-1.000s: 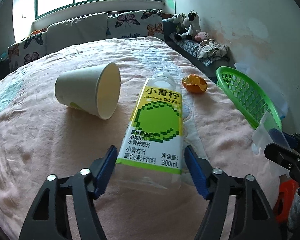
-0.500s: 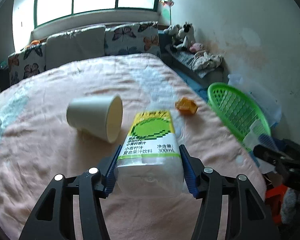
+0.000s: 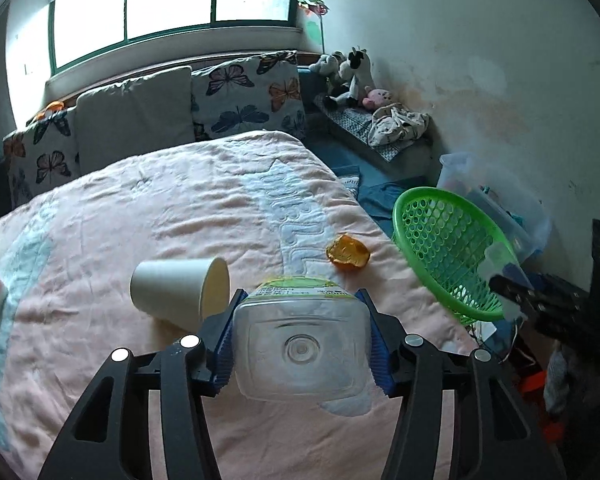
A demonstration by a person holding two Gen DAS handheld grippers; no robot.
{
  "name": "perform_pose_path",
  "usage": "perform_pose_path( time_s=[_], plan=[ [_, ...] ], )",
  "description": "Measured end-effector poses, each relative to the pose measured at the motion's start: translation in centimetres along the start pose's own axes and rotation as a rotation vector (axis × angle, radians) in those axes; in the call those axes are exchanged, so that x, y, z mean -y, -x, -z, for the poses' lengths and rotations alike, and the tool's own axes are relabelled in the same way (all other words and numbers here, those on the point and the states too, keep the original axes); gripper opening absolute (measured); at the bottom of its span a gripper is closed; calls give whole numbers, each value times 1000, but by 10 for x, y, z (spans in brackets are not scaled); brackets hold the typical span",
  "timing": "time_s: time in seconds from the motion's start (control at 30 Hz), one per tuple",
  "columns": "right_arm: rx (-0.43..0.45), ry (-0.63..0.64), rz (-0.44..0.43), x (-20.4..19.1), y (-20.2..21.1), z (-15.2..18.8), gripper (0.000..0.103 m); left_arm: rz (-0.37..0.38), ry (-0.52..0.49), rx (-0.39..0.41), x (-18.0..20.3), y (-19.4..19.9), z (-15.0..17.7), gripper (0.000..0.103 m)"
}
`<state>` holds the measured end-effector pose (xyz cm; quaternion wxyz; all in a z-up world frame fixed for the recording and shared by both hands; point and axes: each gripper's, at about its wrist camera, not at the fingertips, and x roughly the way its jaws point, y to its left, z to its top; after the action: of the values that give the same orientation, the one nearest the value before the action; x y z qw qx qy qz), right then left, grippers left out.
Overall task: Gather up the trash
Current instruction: 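Carry the tray and bottle to the green basket and release the tray from the right tool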
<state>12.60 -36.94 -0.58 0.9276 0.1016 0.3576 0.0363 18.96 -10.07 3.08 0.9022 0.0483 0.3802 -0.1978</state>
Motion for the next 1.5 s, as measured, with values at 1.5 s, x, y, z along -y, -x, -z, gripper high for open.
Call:
perform_pose_path(
  time_s=[1.5],
  plan=[
    [18,-159,118,113,1,21,72,249,-226,-174,184,-135,-57,53]
  ],
)
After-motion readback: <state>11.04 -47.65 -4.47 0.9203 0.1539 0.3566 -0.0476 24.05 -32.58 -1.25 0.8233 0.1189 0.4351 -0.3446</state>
